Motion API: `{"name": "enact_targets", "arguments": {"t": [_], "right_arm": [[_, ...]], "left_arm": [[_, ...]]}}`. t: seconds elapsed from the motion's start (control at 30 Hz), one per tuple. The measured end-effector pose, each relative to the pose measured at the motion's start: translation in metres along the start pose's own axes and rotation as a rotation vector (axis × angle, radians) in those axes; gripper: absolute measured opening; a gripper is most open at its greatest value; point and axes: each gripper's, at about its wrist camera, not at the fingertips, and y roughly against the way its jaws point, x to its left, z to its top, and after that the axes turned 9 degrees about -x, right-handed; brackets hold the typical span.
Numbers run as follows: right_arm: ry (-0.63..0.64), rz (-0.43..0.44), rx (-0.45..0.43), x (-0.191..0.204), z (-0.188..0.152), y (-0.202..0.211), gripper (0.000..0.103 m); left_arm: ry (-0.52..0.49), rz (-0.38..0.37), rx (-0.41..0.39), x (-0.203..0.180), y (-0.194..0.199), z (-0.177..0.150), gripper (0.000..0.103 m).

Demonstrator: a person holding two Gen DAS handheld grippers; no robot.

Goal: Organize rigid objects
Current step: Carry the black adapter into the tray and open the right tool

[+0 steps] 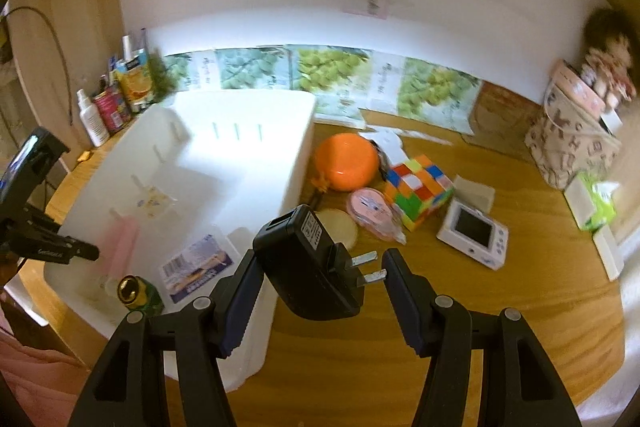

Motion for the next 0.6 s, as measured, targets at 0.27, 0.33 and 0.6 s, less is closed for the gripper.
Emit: {"name": "enact_targets", "arguments": {"t": [0.27,0.33,0.6], "right_arm": [[0.095,0.093,0.004,0.033,0.010,-0.003,0.062],[0.119,0.119,0.007,0.043,0.012,-0.004,0.062],[0.183,0.213,0.031,0.075,0.012,-0.010,0.062]], "left_arm": [[0.026,0.001,-0.014,-0.004,0.004,0.002,0.009],[0.032,0.001,-0.016,-0.004,0.003,0.001,0.009],[0.055,0.004,-0.019,-0.001,0.005,-0.001,0.010]]}}
